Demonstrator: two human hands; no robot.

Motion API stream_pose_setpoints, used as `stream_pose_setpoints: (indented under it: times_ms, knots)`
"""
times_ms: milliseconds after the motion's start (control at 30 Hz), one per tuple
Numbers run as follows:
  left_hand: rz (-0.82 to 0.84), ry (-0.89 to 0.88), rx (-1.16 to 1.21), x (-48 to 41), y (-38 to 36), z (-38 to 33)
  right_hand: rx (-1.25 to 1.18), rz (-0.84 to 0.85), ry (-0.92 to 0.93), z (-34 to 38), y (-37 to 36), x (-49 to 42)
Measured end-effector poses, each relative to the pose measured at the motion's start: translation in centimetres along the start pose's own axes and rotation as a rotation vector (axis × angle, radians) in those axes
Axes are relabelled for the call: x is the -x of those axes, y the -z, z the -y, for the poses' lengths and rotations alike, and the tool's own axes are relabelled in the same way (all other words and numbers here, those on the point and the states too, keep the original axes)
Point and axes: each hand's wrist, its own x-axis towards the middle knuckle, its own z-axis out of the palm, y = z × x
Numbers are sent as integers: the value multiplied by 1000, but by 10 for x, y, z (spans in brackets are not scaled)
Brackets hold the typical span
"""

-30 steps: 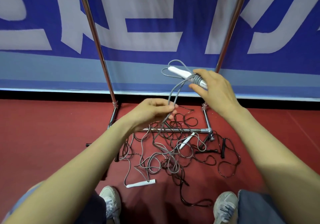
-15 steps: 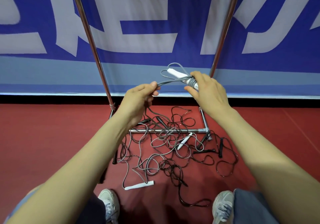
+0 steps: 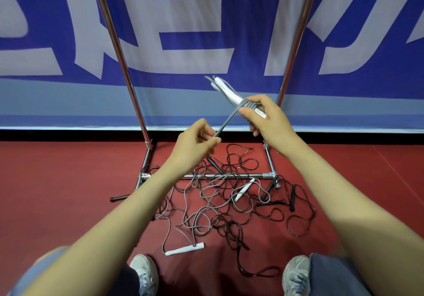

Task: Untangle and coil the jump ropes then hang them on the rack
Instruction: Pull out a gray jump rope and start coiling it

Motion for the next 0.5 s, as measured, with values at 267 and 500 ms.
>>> stream_pose_setpoints:
  times_ms: [267, 500]
  knots:
    - [79, 145, 286, -4, -7, -4, -404, -10, -122, 5, -10, -2]
    - [166, 269, 505, -10, 12, -7, -514, 64, -172, 11, -11, 2]
